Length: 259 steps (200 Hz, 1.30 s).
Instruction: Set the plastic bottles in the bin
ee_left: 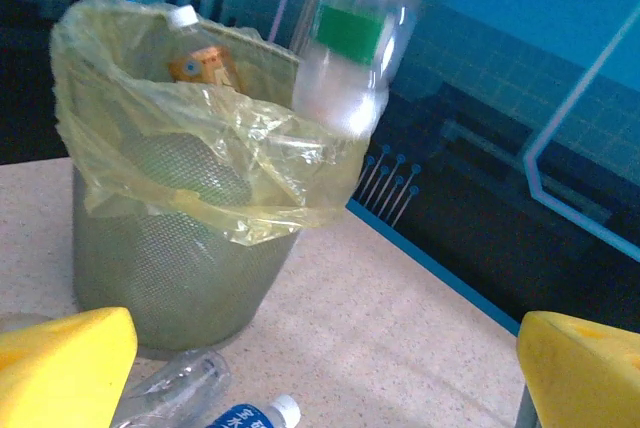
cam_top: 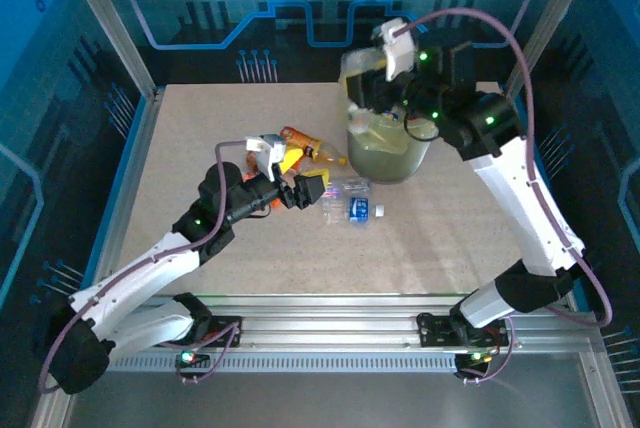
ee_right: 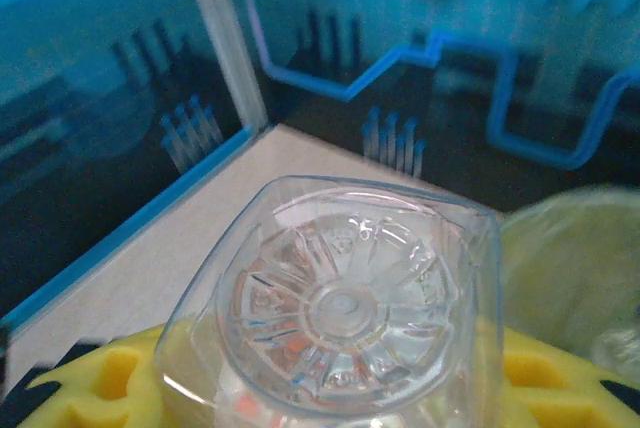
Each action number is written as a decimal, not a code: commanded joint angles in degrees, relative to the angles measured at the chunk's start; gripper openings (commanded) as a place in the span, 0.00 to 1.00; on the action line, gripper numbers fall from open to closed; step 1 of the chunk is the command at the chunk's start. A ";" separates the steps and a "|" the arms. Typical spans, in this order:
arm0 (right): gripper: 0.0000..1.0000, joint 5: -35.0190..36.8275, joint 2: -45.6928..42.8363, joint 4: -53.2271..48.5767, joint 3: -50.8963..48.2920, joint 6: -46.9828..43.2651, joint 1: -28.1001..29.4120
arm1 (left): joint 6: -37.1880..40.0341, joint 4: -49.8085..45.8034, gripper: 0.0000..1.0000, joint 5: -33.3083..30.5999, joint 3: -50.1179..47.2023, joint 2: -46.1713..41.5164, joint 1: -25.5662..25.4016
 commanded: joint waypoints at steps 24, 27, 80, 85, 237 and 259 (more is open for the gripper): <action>0.42 9.59 11.16 -10.00 18.03 -9.40 -5.21 | 0.89 -0.99 0.99 -6.25 -2.37 -2.88 -0.24; 0.42 9.96 12.26 -10.62 19.46 -9.68 -5.58 | 0.80 -1.05 0.99 -6.49 -2.49 -2.97 -0.17; 0.42 16.31 25.72 -18.59 32.80 -13.14 -7.96 | 0.09 -4.25 0.99 -11.16 -3.32 -4.37 0.11; 0.42 16.92 26.10 -18.43 32.08 -13.32 -8.01 | -0.05 -4.52 0.99 -11.57 -3.37 -4.46 0.13; 0.55 14.05 38.72 -26.22 28.63 -11.11 -9.89 | -3.48 -8.82 0.99 -13.57 -4.80 -4.65 2.81; 0.66 12.30 40.59 -26.93 28.70 -10.82 -9.58 | -3.69 -9.41 0.99 -13.49 -4.80 -4.63 3.07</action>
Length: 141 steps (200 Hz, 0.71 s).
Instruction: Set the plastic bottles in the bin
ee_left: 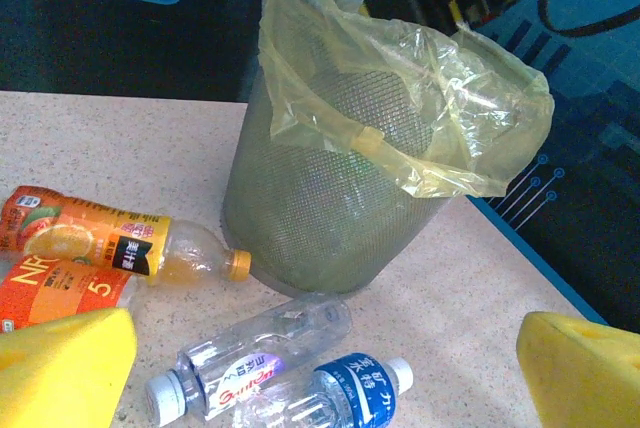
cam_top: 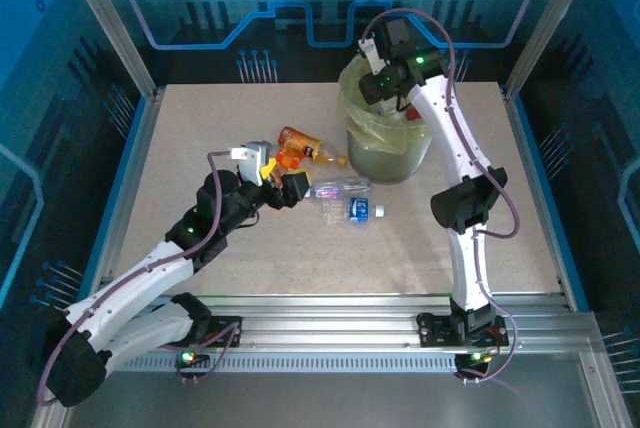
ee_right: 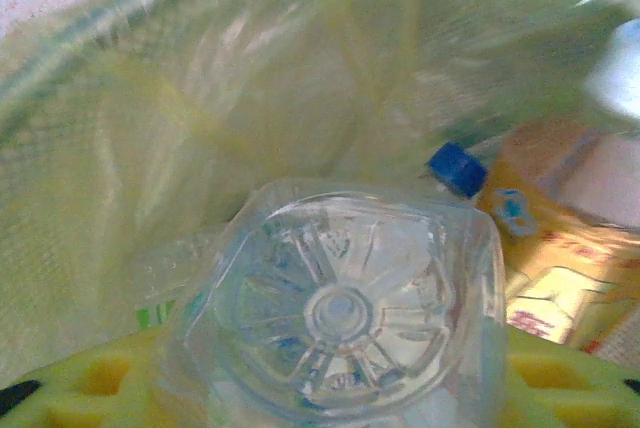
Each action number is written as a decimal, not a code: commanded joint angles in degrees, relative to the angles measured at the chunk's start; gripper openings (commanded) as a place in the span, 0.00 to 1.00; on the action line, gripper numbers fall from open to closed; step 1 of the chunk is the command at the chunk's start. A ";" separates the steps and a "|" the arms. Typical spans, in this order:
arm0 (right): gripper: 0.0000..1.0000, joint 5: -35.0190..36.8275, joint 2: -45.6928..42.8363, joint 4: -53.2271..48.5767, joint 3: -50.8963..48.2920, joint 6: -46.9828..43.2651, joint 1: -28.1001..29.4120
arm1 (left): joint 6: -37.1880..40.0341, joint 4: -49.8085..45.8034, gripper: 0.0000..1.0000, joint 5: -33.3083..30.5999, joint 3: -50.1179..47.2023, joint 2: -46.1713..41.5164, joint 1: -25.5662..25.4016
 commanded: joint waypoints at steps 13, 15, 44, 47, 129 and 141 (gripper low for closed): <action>0.74 -5.91 2.67 -2.99 0.35 1.09 0.10 | -1.30 -1.33 0.99 -0.99 -0.74 -0.96 0.82; 0.75 -6.26 2.69 -3.02 0.38 1.12 0.14 | -1.38 -1.36 0.99 -0.98 -0.72 -0.96 0.81; 0.86 -10.31 2.89 -3.36 1.37 2.12 0.15 | -1.65 -1.62 0.99 -0.99 -0.78 -0.87 1.03; 0.86 -10.82 2.83 -3.46 1.44 2.18 0.15 | -1.67 -1.60 0.99 -0.98 -0.80 -0.88 1.02; 0.90 -19.28 -4.55 -3.14 1.70 5.26 -0.55 | -3.00 -3.33 0.99 -2.77 -0.85 -0.78 1.56; 0.91 -18.47 -5.73 -3.04 1.67 5.59 -0.55 | -3.57 -4.04 0.99 -3.68 -0.76 -0.67 1.76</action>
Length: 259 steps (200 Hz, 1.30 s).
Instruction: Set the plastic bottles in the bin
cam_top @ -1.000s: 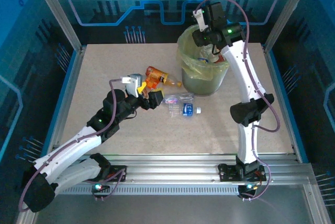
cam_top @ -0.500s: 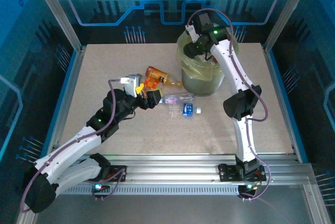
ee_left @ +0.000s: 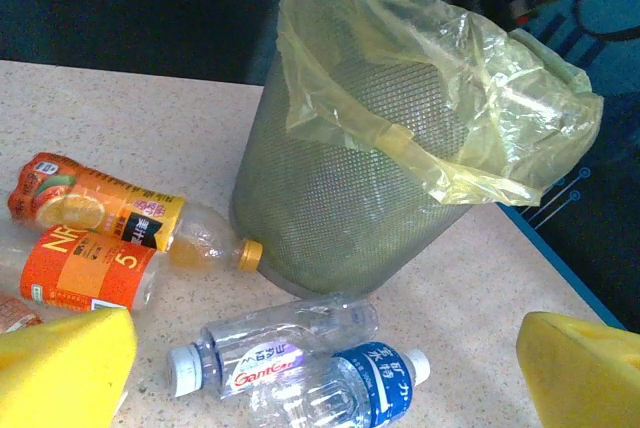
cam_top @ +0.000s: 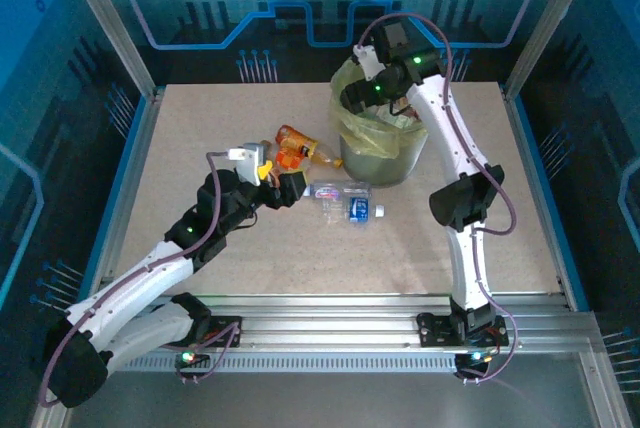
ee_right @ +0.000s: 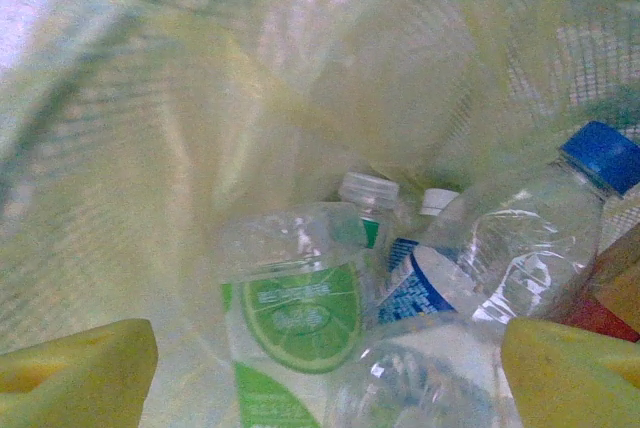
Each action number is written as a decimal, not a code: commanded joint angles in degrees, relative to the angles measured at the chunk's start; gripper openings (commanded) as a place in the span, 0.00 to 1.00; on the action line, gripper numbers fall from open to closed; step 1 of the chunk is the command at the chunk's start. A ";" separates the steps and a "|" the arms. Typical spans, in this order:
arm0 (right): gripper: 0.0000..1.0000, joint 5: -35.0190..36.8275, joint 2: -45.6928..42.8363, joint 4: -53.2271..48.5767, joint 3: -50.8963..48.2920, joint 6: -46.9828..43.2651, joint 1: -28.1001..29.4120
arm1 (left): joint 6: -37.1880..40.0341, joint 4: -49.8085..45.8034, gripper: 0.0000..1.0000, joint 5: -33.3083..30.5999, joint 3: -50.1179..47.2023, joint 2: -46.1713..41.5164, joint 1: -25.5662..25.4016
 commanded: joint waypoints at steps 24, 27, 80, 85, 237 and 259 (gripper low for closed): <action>0.93 -0.53 -8.13 -1.13 1.59 2.02 -0.15 | -3.55 -3.94 0.99 -4.75 -0.26 -0.69 1.19; 0.94 -0.25 -8.49 -1.16 1.58 1.97 -0.16 | -3.85 -4.37 0.99 -5.06 -0.22 -0.69 1.35; 1.00 2.30 -18.76 2.50 -6.84 4.30 -0.08 | -12.74 -13.18 0.99 -7.30 1.10 1.55 6.65; 1.00 2.28 -19.95 3.23 -8.48 4.70 0.00 | -13.85 -13.71 0.99 -7.24 1.05 2.10 7.21; 1.00 5.54 -44.75 15.10 -40.62 13.10 1.83 | -23.26 -22.19 0.99 -9.23 12.96 31.63 17.48; 1.00 5.44 -45.05 15.54 -41.45 13.37 1.85 | -23.57 -22.83 0.99 -9.76 13.60 33.71 18.05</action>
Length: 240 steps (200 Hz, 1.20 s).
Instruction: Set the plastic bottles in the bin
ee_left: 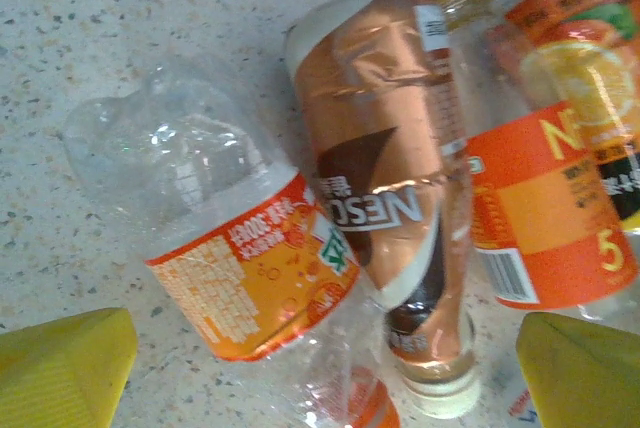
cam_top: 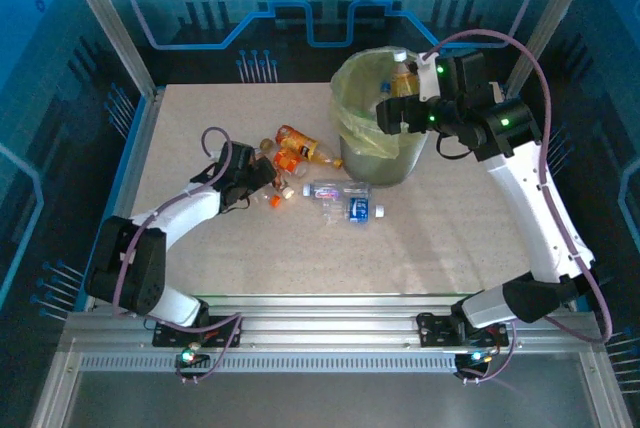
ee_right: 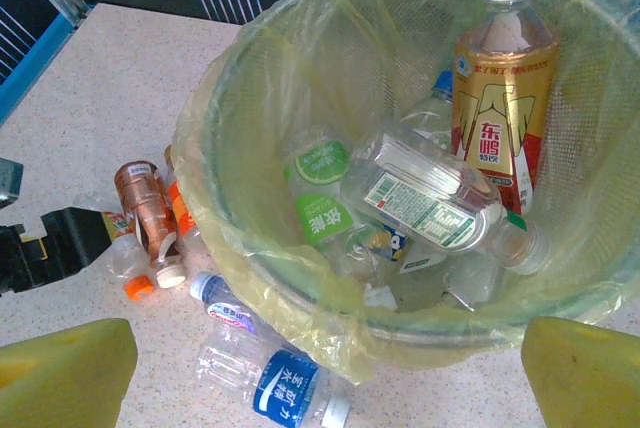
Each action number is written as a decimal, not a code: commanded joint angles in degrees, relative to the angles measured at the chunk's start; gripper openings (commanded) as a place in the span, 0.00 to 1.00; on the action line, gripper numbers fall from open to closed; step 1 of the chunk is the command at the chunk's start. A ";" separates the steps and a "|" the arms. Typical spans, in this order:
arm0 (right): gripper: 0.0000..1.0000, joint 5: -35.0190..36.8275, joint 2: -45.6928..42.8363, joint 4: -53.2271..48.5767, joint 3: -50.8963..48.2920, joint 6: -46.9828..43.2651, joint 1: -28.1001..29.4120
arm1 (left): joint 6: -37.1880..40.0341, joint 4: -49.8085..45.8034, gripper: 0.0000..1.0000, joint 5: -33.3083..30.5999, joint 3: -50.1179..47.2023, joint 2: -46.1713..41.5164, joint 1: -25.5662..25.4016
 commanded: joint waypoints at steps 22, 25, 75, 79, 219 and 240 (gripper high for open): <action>1.00 0.18 -0.76 2.82 -1.38 1.35 0.85 | -1.08 -2.23 0.98 -1.99 2.31 3.49 1.25; 1.00 0.17 -0.74 2.89 -1.38 1.35 0.83 | -0.98 -2.24 0.99 -1.99 2.37 3.76 1.27; 1.00 -0.17 0.01 3.02 -1.38 1.35 1.12 | -0.80 -2.15 0.98 -1.82 3.65 6.84 1.97; 1.00 -0.14 -0.03 3.07 -1.46 1.35 1.12 | -0.79 -2.09 0.97 -1.79 3.65 7.13 2.06; 1.00 -0.11 1.24 3.46 -1.21 1.62 1.46 | -3.16 -1.41 0.79 -1.34 -0.60 7.87 3.24; 1.00 -0.18 1.67 3.31 -1.03 1.63 1.47 | -3.71 -0.68 0.78 -0.35 -1.81 7.93 3.82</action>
